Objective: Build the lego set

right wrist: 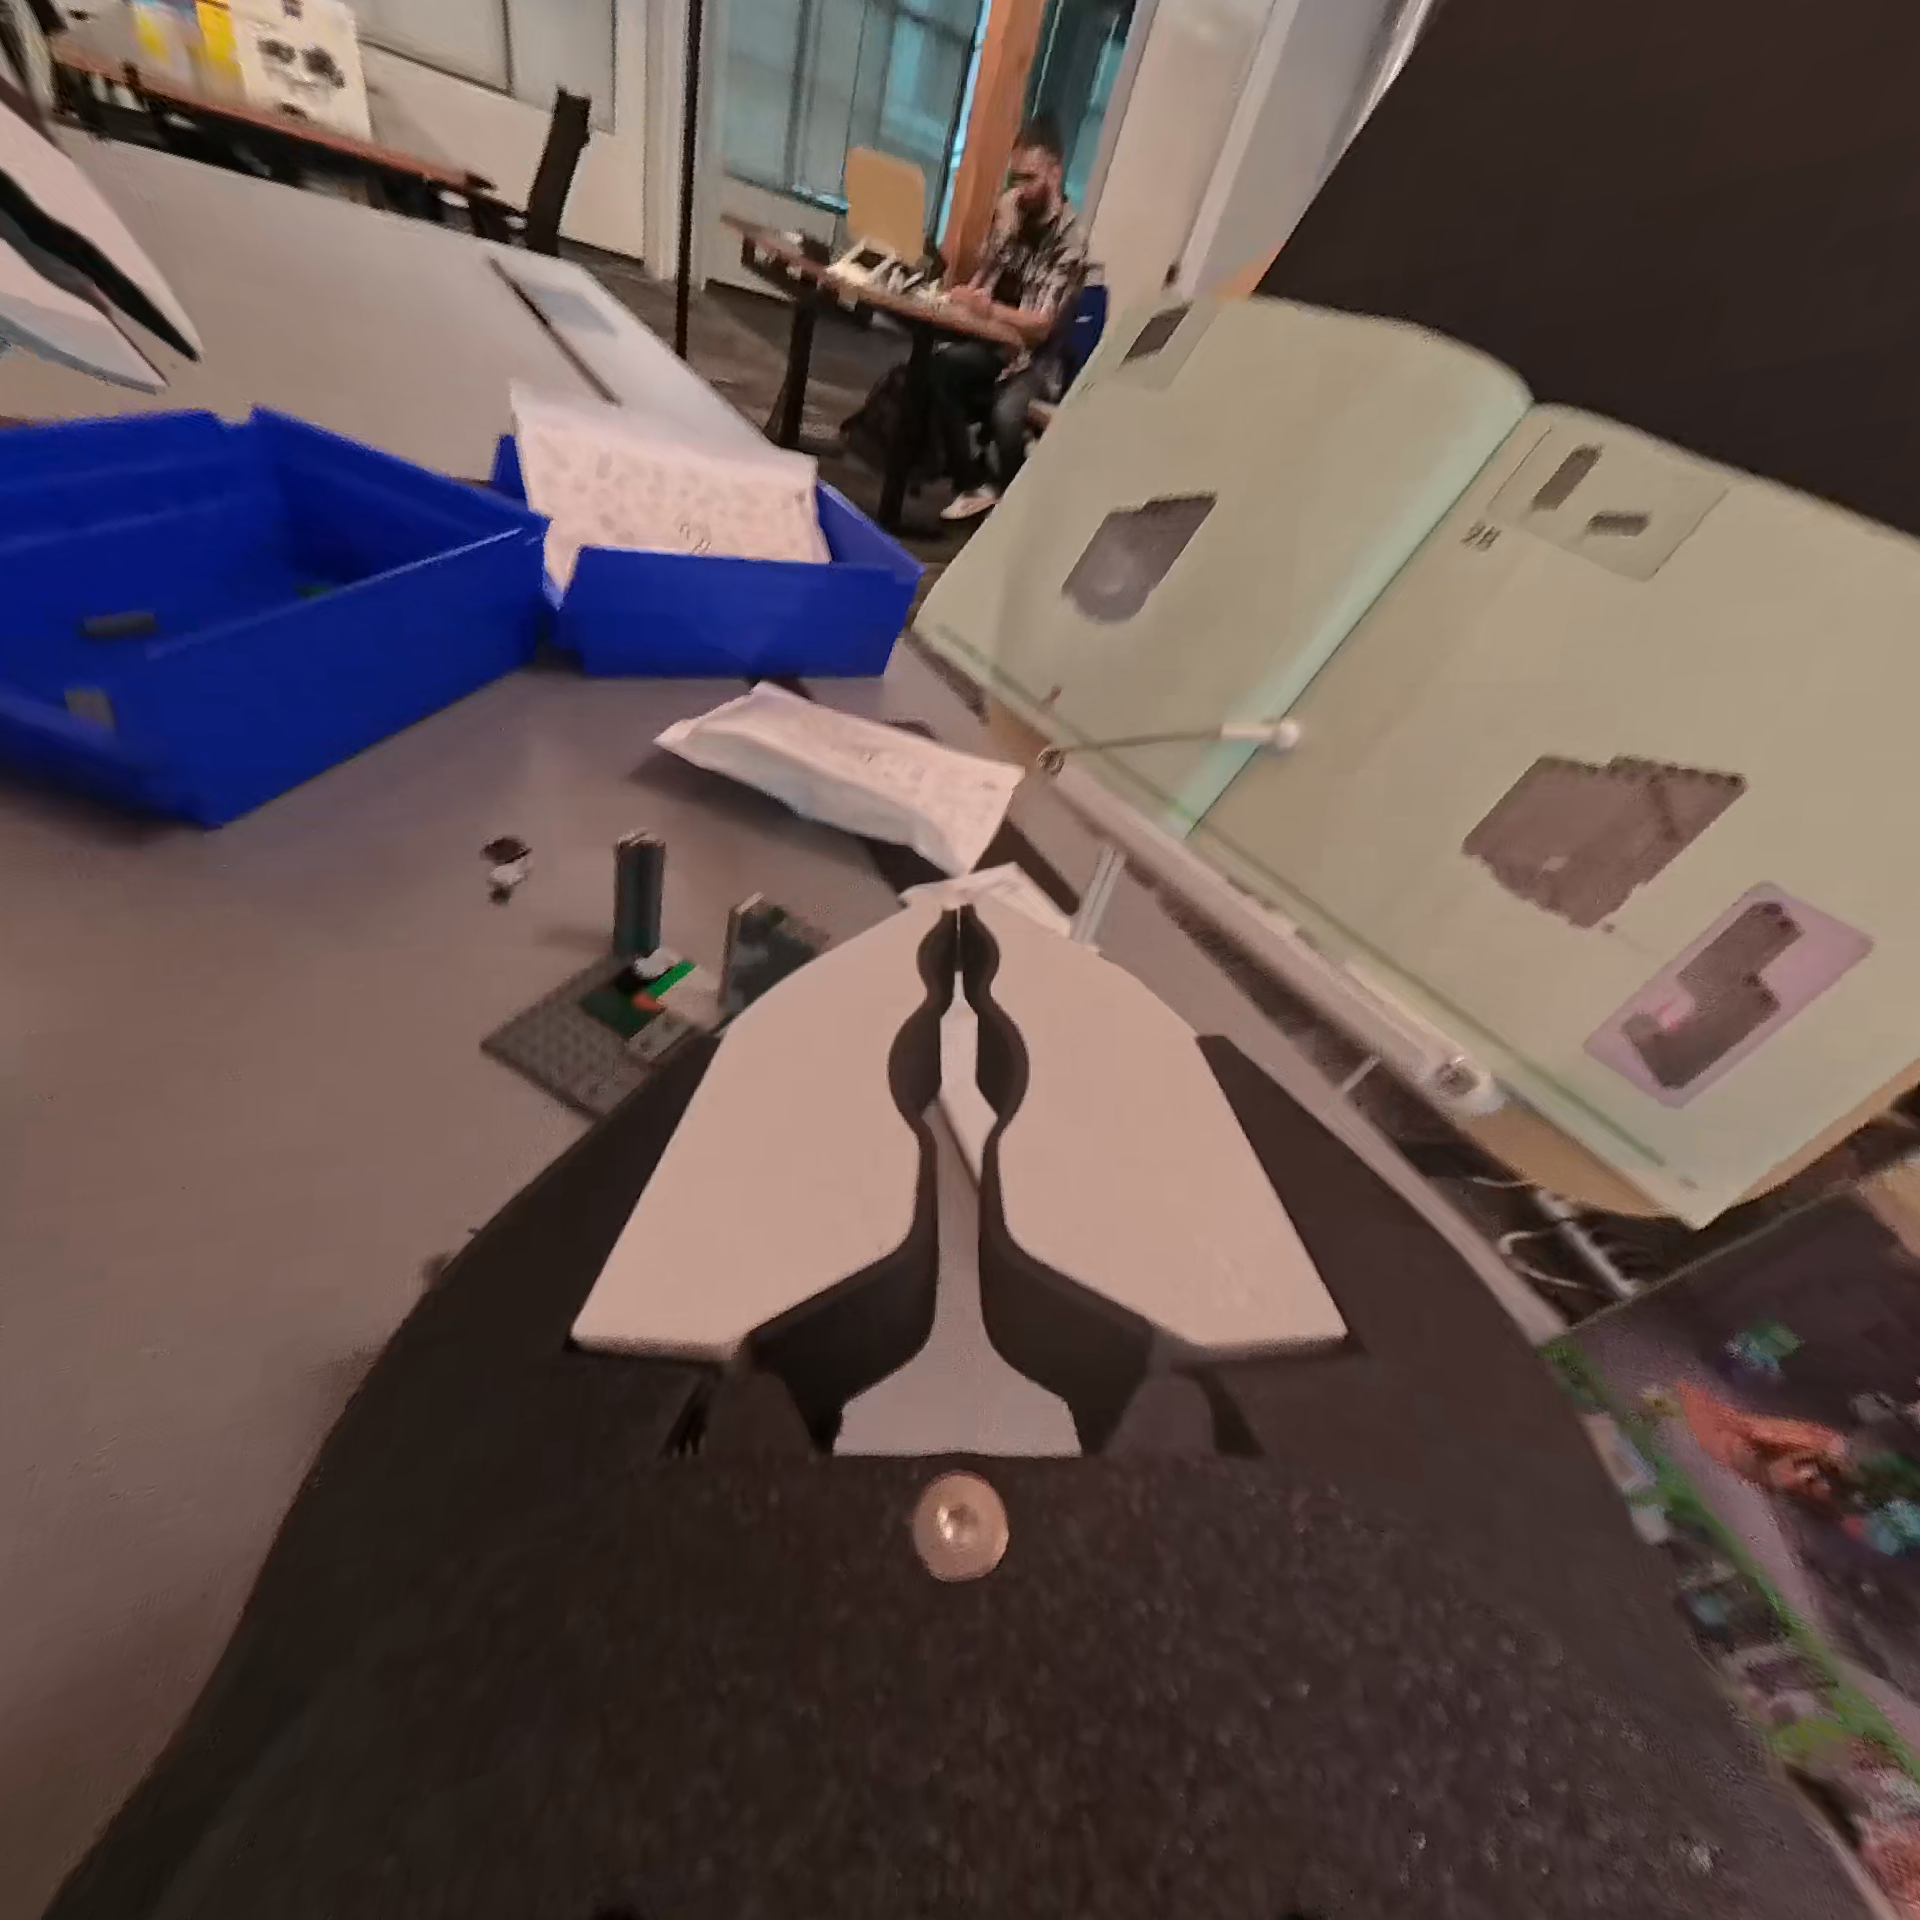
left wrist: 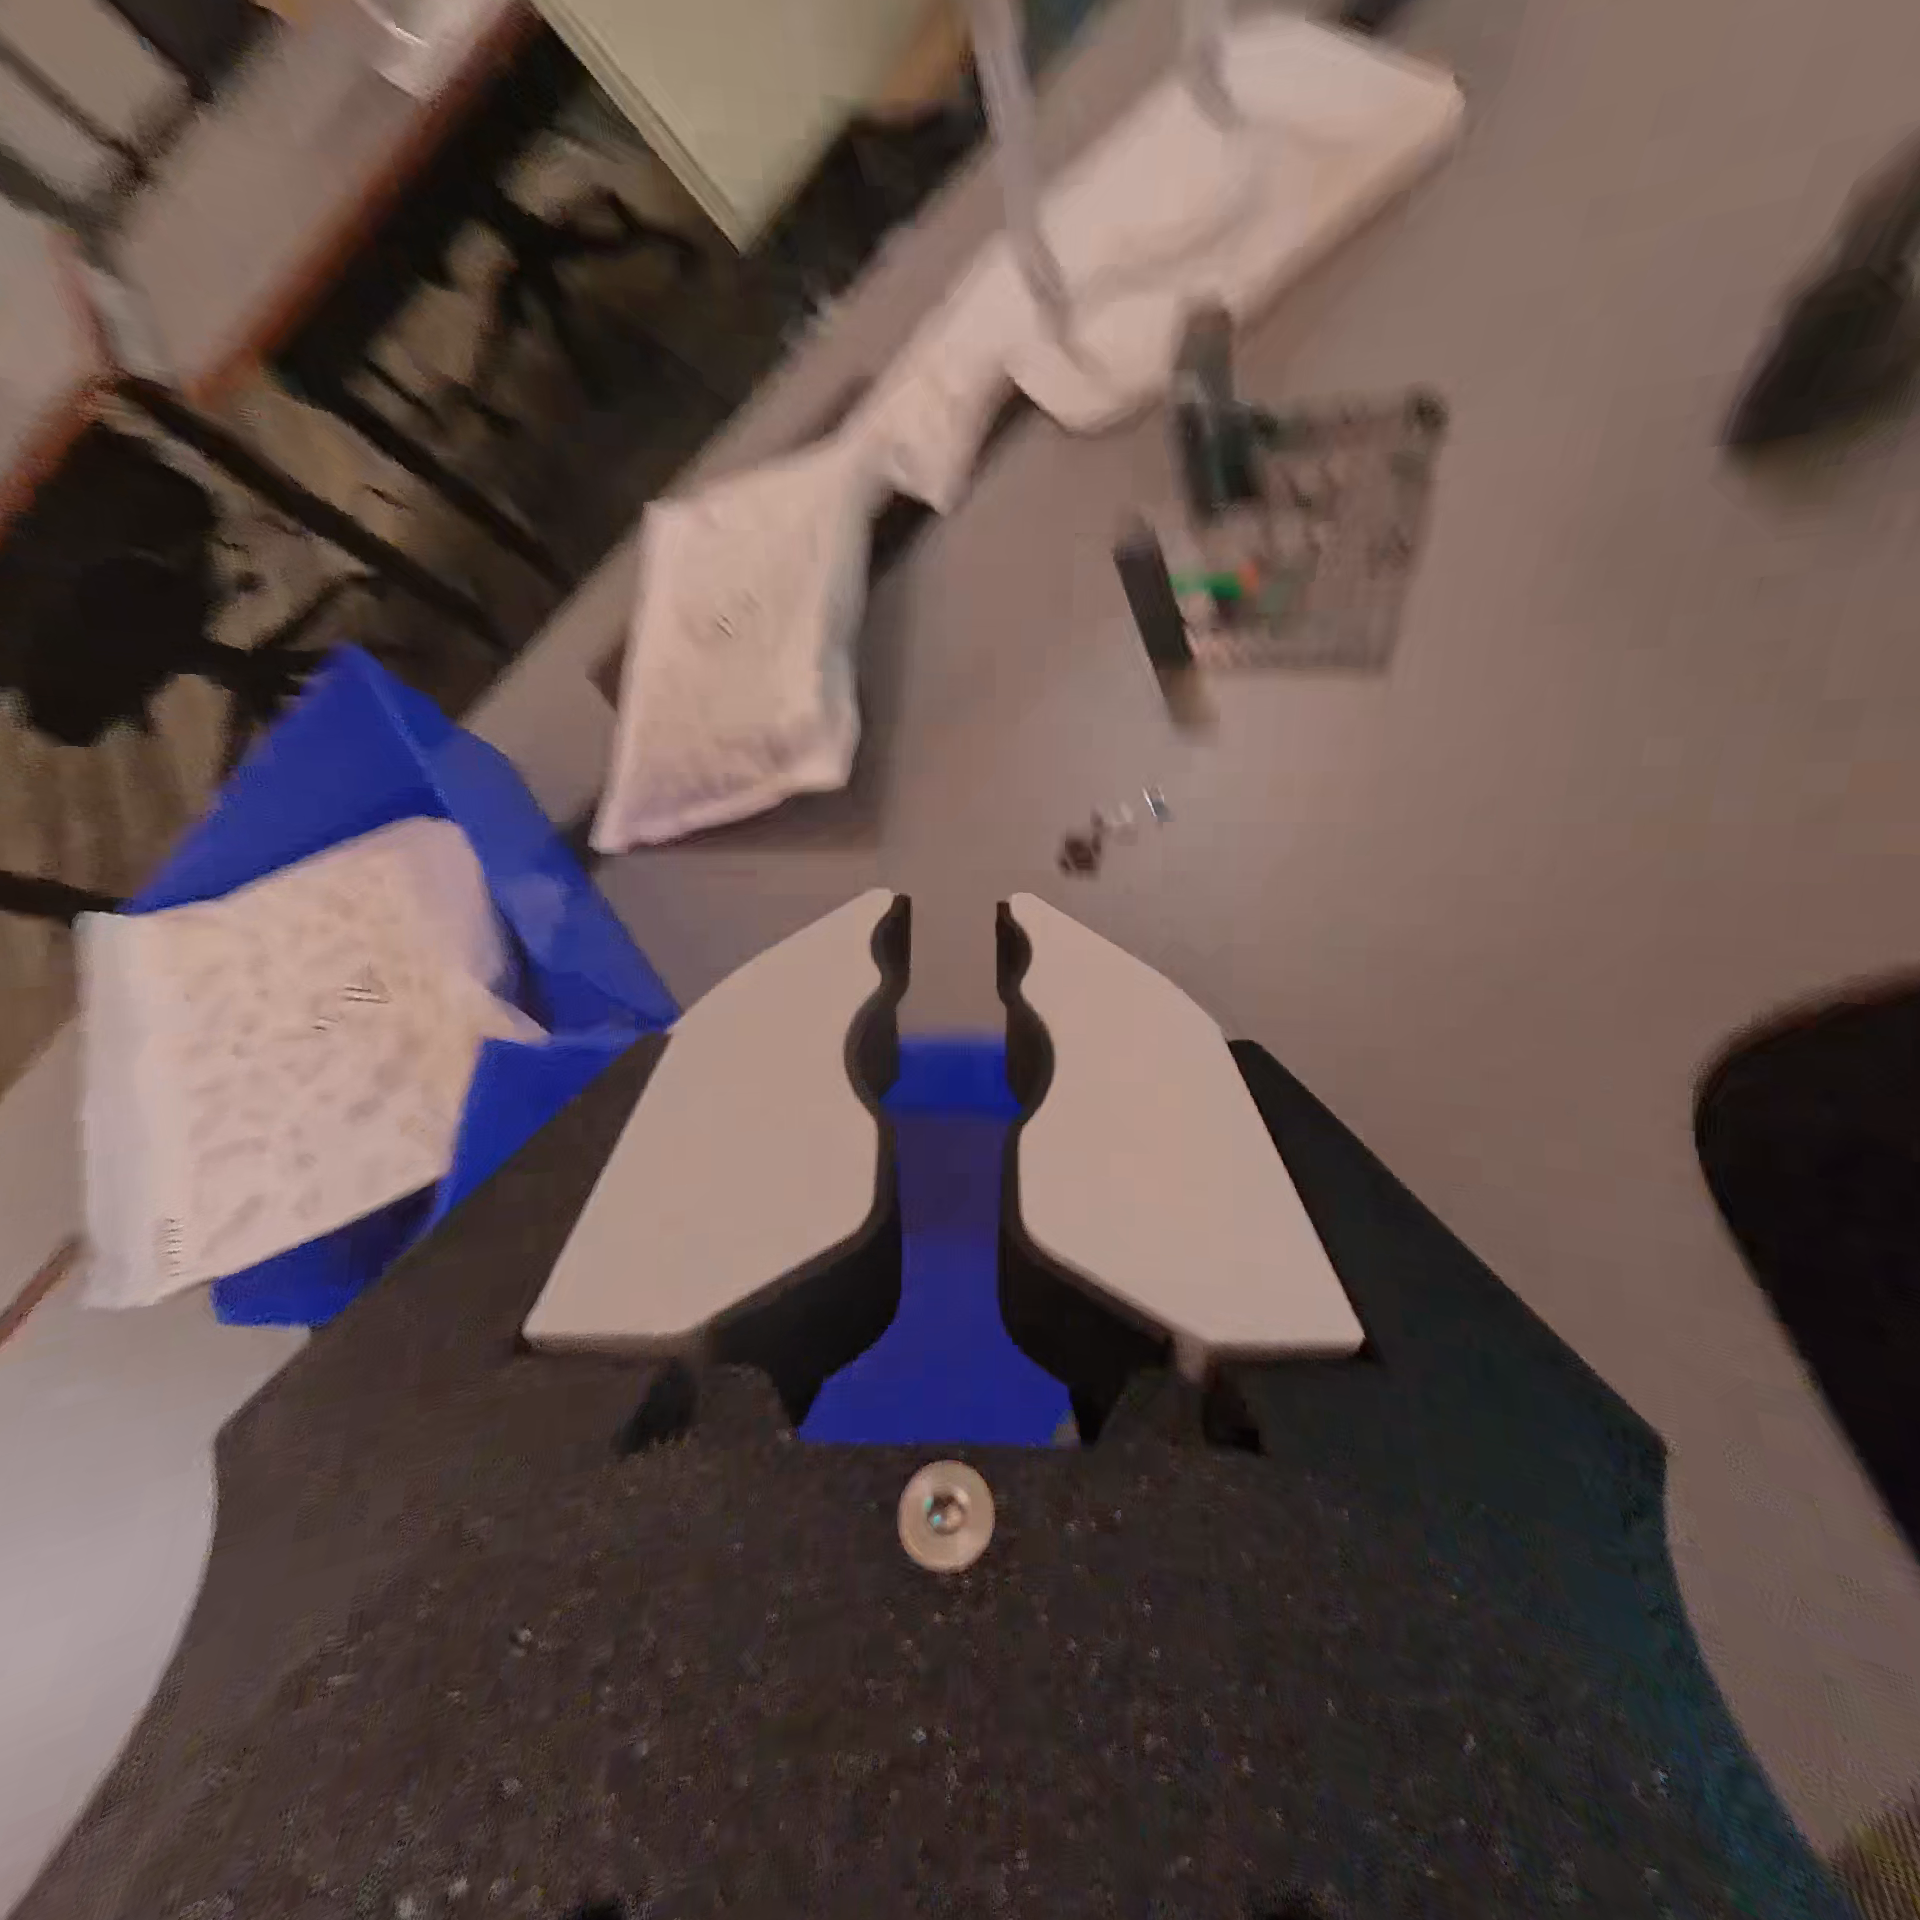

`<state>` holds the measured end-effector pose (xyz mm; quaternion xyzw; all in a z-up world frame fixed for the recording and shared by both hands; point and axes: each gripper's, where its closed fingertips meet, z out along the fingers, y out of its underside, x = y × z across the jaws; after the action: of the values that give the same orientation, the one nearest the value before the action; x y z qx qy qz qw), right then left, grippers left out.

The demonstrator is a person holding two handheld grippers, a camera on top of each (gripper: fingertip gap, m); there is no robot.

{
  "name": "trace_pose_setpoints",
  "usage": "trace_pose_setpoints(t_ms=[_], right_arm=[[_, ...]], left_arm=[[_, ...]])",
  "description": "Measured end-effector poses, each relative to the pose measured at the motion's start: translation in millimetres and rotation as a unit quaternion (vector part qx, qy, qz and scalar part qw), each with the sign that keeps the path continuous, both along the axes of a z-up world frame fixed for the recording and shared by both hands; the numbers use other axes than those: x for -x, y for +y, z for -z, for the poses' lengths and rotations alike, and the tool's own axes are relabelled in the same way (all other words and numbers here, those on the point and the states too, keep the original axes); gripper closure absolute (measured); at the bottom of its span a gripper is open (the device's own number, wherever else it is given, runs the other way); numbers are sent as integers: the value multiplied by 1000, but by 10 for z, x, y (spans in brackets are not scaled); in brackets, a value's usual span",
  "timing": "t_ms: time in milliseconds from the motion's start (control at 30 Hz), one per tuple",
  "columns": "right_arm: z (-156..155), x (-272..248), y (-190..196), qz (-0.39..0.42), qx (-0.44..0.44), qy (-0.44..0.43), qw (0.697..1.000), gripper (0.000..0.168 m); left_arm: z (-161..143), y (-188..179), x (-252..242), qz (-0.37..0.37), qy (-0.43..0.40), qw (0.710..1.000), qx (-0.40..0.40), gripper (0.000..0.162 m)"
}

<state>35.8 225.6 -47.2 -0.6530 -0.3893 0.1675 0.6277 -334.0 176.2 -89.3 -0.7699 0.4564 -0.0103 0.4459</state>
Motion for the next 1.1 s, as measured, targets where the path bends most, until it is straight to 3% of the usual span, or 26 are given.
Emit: trace_pose_setpoints(t_ms=[233,600,733,867,967,1033,1100], right_arm=[[472,-261,-326,-8,70,6,997,166],[914,-535,-458,74,129,-47,988,163],[964,-497,-432,77,144,-28,986,163],[982,-423,-432,64,145,-23,987,163],[972,-349,-476,48,137,-30,989,163],[976,-260,-532,32,135,-37,990,163],[962,-108,-626,2,128,-38,991,164]], left_arm=[[1202,-503,819,82,135,969,189,134],[1885,-687,1174,186,280,889,313,126],[1911,-625,1134,191,278,888,312,145],[1830,-577,1111,170,242,903,311,146],[1493,-415,958,129,154,944,262,145],[1133,-313,733,103,53,969,219,145],[743,-276,438,87,-65,975,192,145]])
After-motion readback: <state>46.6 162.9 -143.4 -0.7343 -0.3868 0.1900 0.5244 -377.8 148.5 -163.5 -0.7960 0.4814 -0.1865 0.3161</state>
